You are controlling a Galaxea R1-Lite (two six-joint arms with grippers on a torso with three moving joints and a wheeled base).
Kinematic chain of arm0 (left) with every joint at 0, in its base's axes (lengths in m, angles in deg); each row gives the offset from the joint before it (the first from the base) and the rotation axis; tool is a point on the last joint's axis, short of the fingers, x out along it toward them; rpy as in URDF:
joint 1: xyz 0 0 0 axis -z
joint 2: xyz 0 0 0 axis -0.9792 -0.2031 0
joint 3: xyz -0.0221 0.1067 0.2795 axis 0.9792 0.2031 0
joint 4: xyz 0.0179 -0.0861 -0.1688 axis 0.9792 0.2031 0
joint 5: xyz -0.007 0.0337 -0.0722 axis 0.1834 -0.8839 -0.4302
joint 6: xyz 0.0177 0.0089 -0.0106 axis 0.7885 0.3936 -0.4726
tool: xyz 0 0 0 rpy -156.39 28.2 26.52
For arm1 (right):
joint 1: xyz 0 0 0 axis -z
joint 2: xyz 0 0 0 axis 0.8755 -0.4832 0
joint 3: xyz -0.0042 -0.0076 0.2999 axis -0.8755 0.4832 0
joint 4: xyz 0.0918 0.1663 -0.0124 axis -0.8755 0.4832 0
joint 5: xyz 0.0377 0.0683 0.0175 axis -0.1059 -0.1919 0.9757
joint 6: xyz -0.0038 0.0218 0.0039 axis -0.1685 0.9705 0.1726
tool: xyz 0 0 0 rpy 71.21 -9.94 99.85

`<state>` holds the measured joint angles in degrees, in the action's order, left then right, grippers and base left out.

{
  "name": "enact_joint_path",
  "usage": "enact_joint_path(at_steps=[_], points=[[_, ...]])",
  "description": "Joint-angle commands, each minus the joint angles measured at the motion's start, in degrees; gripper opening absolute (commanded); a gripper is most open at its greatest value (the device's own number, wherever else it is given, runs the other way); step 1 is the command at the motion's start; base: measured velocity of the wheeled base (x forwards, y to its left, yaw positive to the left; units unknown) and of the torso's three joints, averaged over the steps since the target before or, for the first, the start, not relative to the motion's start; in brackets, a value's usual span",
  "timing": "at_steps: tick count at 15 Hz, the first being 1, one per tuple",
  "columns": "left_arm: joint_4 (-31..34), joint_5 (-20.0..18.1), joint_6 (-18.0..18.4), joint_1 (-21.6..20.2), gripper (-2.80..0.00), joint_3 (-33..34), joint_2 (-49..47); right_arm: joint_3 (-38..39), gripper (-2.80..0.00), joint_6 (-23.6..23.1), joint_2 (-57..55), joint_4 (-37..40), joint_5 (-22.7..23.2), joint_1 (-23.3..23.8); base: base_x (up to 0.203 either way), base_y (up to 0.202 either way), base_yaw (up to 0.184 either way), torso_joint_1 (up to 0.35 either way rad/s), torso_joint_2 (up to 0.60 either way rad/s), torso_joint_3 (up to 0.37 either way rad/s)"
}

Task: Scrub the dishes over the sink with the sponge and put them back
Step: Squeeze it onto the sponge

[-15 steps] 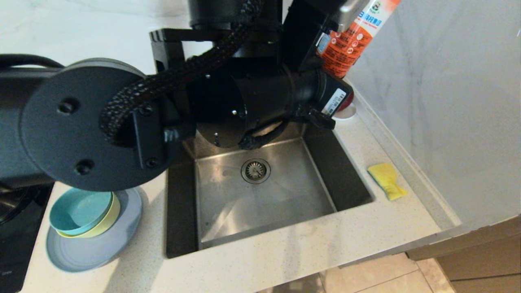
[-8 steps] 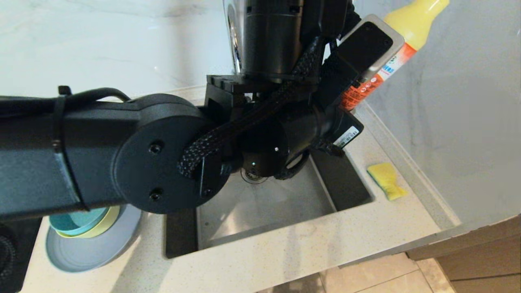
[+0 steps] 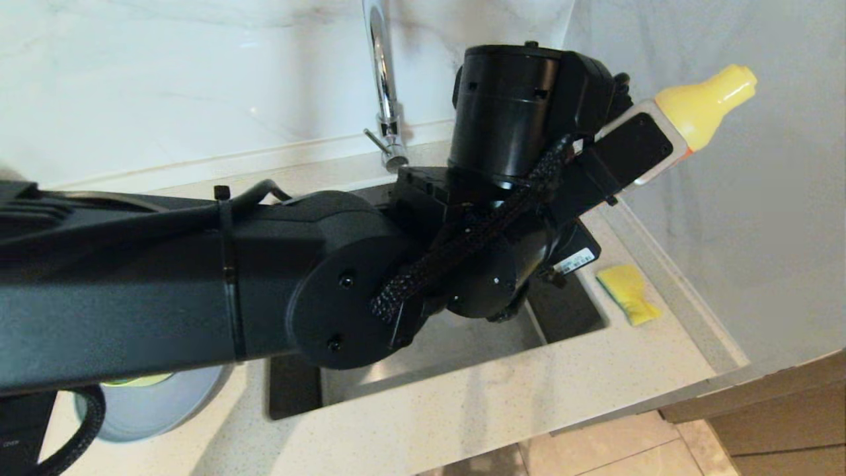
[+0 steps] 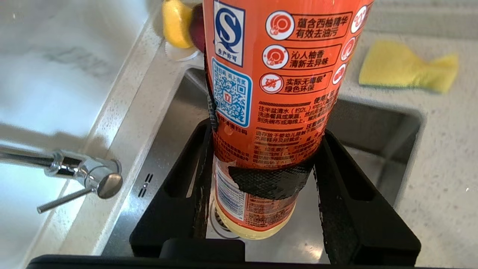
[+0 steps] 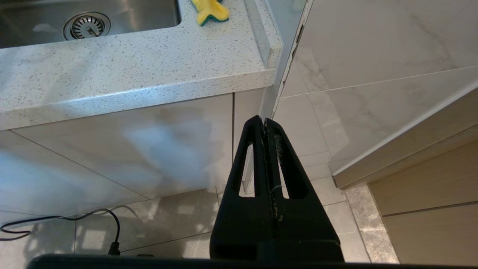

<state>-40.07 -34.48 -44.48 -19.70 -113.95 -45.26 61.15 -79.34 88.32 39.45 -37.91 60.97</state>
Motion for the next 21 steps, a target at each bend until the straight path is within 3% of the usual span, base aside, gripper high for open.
enact_joint_path(at_steps=[1,5,8,16,21], points=[[-0.1,0.2,0.67,0.31,-2.8,0.38,-0.57,0.01,-2.8,-0.02,0.02,-0.05,0.02,-0.03,0.0,0.0,0.0,0.0,0.0,0.0],[-0.3,0.35,4.53,0.31,-2.8,3.73,0.12,0.01,-2.8,-0.02,0.02,-0.05,0.02,0.05,0.0,0.0,0.0,0.0,0.0,0.0],[-0.19,0.56,5.12,1.24,-2.8,5.26,0.13,0.01,-2.8,-0.06,0.06,-0.05,0.02,-0.04,0.0,0.0,0.0,0.0,0.0,0.0],[-0.29,0.9,12.93,1.28,-2.8,8.72,-0.69,0.01,-2.8,-0.02,0.11,-0.05,0.02,-0.04,0.0,0.0,0.0,0.0,0.0,0.0],[-0.41,3.12,13.71,1.27,-2.8,9.69,-3.61,0.01,-2.8,-0.02,0.02,-0.05,0.02,-0.03,0.0,0.0,0.0,0.0,0.0,0.0]])
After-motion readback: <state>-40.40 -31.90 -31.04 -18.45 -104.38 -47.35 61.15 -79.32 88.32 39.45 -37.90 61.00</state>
